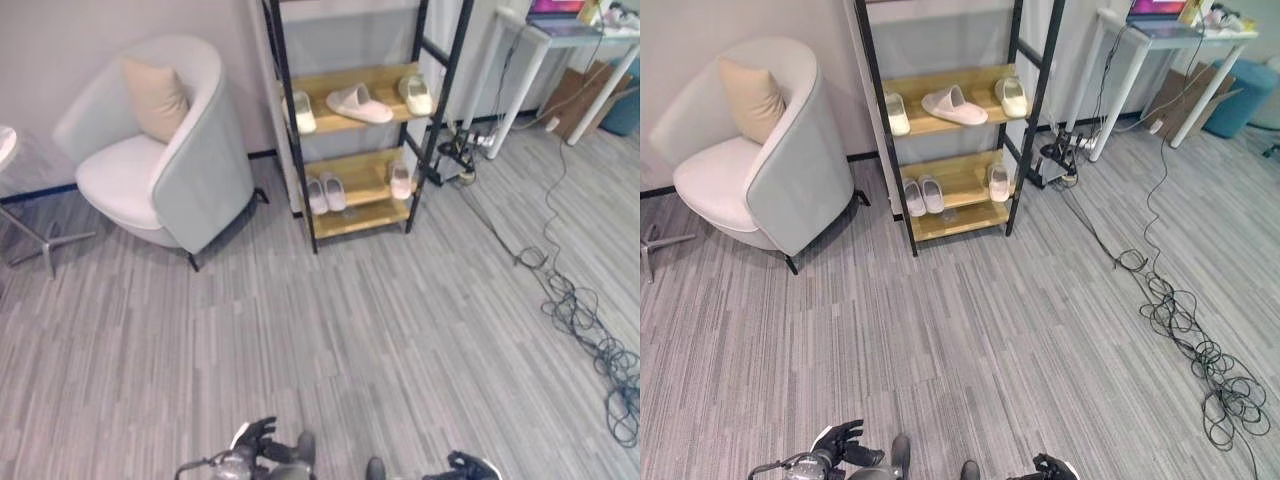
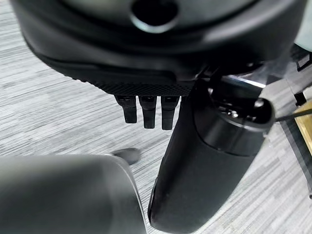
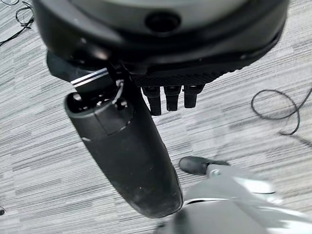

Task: Arrange the slippers neatly on the shoe rack.

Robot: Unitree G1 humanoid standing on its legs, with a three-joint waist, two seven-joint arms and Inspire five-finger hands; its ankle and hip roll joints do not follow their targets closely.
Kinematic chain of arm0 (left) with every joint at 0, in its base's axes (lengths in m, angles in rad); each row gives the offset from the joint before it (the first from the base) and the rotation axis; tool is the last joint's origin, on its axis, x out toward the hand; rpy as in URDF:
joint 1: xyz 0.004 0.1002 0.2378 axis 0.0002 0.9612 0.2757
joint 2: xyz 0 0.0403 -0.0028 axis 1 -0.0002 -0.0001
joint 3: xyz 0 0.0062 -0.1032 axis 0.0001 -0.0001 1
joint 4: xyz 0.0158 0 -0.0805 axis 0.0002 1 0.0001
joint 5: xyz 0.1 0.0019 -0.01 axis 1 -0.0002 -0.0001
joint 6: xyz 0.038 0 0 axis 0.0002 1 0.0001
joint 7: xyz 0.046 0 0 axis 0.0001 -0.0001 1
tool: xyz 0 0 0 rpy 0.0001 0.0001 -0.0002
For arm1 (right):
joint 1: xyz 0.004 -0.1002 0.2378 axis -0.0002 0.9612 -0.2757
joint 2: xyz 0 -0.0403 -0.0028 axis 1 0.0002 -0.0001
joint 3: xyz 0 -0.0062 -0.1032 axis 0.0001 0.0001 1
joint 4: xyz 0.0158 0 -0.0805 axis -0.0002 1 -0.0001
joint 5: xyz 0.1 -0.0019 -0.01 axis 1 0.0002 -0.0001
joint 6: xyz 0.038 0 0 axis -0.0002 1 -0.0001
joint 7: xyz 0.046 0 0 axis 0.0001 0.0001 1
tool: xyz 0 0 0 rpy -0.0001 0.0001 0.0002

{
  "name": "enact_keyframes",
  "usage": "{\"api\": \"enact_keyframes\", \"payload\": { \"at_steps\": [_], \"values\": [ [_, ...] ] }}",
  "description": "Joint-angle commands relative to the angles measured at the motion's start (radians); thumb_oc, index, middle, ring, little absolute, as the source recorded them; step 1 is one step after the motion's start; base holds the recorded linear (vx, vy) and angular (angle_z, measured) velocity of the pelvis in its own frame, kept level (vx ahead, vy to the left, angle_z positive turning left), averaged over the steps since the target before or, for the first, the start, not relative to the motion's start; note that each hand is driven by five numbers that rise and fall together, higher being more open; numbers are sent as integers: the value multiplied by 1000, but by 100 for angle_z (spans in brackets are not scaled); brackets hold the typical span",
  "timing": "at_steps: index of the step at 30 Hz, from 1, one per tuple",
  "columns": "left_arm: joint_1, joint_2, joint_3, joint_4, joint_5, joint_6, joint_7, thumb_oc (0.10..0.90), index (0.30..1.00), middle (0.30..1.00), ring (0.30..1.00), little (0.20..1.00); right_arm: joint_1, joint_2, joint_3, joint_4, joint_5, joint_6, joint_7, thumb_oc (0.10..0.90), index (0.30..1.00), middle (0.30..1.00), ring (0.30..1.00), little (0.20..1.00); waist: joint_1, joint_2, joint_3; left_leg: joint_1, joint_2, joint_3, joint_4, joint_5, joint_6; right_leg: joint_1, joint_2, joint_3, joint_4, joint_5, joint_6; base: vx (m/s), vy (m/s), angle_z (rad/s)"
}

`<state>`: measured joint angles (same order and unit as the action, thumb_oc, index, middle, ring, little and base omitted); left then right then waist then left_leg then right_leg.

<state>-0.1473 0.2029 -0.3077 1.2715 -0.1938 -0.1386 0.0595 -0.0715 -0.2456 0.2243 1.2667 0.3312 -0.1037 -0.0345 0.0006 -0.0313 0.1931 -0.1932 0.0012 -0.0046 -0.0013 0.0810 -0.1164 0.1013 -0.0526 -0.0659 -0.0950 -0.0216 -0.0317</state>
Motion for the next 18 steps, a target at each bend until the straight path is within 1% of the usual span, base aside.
{"api": "enact_keyframes", "payload": {
  "at_steps": [1,2,3,4,5,6,7,8,9,10,11,12,13,14,15,16,17,18],
  "values": [
    [58,-38,-2,20,-11,-24,17,800,900,900,900,900,16,-18,6,-36,32,-36,-3,800,900,900,900,900,31,-10,-69,-31,-31,3,151,-60,44,82,51,58,42,-129,82,186,69,-80],
    [58,-38,-2,20,-11,-24,17,800,900,900,900,900,17,-18,6,-36,32,-36,-3,800,900,900,900,900,32,-11,-69,-30,-32,4,153,-62,45,83,50,59,42,-130,83,299,122,-80],
    [70,-39,6,26,-7,-22,14,800,900,900,900,900,20,-14,0,-33,26,-35,0,800,900,900,900,900,41,-18,-79,-21,-38,8,167,-83,60,88,34,66,85,-141,93,245,114,-75],
    [73,-37,8,26,-8,-22,13,800,900,900,900,900,19,-11,-1,-37,23,-33,3,800,900,900,900,900,47,-19,-81,-12,-38,14,170,-94,70,81,26,68,131,-140,102,314,160,-60],
    [74,-35,10,22,-10,-23,14,800,900,900,900,900,16,-10,-5,-38,17,-32,5,800,900,900,900,900,59,-20,-81,5,-40,23,171,-111,87,55,14,59,210,-134,124,191,115,-31],
    [68,-34,8,17,-10,-22,14,800,900,900,900,900,5,-9,-4,-39,14,-30,8,800,900,900,900,900,59,-16,-74,26,-38,25,164,-121,98,6,3,47,296,-96,148,125,79,-24],
    [68,-34,9,17,-10,-22,14,800,900,900,900,900,4,-9,-4,-39,14,-30,8,800,900,900,900,900,60,-16,-74,26,-39,27,165,-122,99,3,2,48,300,-99,149,169,86,-45],
    [58,-28,4,5,-12,-20,14,800,900,900,900,900,-13,-6,0,-52,13,-29,11,800,900,900,900,900,41,-7,-53,82,-36,18,157,-148,129,-99,-7,42,478,12,203,175,73,-53],
    [56,-24,3,2,-12,-21,14,800,900,900,900,900,-13,-3,1,-66,11,-31,13,800,900,900,900,900,36,4,-44,99,-30,16,157,-158,137,-138,-18,20,546,27,217,246,93,-49],
    [56,-23,2,-2,-13,-20,14,800,900,900,900,900,-12,1,1,-71,9,-32,13,800,900,900,900,900,31,18,-41,126,-21,9,147,-169,142,-176,-37,-11,573,38,217,221,37,0],
    [57,-23,3,-3,-12,-19,14,800,900,900,900,900,-11,-1,-1,-70,6,-32,11,800,900,900,900,900,24,23,-37,155,-19,3,137,-183,142,-202,-66,-51,574,25,209,254,4,14],
    [58,-22,3,-3,-10,-20,12,800,900,900,900,900,-12,-1,-1,-71,5,-31,8,800,900,900,900,900,21,28,-40,179,-16,-7,123,-194,141,-222,-81,-79,540,11,195,312,-54,27],
    [58,-22,3,-2,-10,-22,14,800,900,900,900,900,-11,-1,2,-77,3,-32,10,800,900,900,900,900,12,30,-39,209,-17,-22,112,-208,141,-252,-85,-100,487,-10,174,311,-90,13],
    [59,-23,2,0,-6,-20,9,800,900,900,900,900,-13,-4,4,-80,2,-32,13,800,900,900,900,900,0,27,-38,232,-20,-30,104,-221,137,-259,-88,-107,439,-19,170,340,-125,7],
    [60,-25,4,5,-5,-20,9,800,900,900,900,900,-17,-7,7,-81,3,-32,12,800,900,900,900,900,-8,23,-36,256,-20,-32,96,-234,132,-268,-90,-112,379,-8,167,211,-89,7],
    [60,-25,4,5,-5,-20,9,800,900,900,900,900,-17,-7,7,-81,3,-32,12,800,900,900,900,900,-8,23,-34,257,-19,-32,96,-235,132,-266,-89,-112,378,-8,167,344,-172,4],
    [57,-30,3,13,5,-23,7,800,900,900,900,900,-27,-12,11,-84,-2,-30,13,800,900,900,900,900,-26,9,-41,297,-23,-38,71,-250,115,-320,-119,-125,247,33,176,387,-184,1],
    [59,-32,7,21,7,-26,9,800,900,900,900,900,-27,-13,11,-83,-7,-29,14,800,900,900,900,900,-37,20,-39,335,-7,-44,52,-262,104,-313,-114,-138,188,60,186,483,-239,-8]
  ]
}}
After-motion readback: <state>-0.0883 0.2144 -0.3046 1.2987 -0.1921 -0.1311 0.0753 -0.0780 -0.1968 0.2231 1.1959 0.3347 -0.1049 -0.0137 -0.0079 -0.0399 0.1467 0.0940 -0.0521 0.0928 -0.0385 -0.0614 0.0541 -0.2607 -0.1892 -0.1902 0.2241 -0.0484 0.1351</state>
